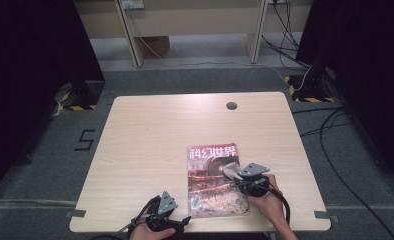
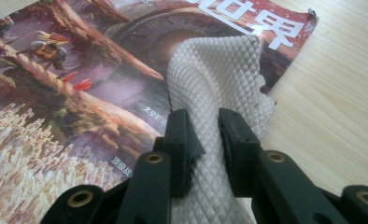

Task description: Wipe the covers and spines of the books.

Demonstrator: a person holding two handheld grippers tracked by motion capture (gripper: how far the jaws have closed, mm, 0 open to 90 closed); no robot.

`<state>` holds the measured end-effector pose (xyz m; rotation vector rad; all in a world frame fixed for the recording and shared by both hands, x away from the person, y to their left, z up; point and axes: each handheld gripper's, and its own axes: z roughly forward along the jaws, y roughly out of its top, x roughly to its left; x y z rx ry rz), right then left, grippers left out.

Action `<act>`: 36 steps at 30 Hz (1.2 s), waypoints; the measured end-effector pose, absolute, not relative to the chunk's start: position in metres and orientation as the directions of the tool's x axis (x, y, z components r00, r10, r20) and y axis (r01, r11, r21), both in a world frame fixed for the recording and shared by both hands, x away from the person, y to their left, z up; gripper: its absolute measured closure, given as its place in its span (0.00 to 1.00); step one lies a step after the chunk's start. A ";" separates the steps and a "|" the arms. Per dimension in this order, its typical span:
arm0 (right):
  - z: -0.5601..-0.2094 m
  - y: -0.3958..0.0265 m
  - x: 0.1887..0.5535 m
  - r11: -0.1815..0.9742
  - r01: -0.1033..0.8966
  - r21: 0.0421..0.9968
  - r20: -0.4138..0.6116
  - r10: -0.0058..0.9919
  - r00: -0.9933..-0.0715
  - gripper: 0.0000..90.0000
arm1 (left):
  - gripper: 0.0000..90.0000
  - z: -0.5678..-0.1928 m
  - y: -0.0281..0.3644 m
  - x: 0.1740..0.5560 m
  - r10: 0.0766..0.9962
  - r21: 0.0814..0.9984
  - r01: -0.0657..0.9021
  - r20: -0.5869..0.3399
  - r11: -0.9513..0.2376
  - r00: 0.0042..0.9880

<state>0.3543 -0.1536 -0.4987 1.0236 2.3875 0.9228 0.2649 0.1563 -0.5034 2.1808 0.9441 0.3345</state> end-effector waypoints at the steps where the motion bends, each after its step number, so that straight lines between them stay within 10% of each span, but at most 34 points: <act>1: -0.499 -0.153 0.354 0.521 0.493 0.697 -0.089 0.745 -0.661 0.82 | 0.19 -0.503 0.156 0.265 0.716 0.710 0.527 -0.047 -0.467 0.697; 36: -0.504 -0.070 0.323 0.590 0.369 0.718 -0.069 0.588 -0.806 0.80 | 0.19 -0.503 0.159 0.268 0.720 0.707 0.532 -0.046 -0.466 0.692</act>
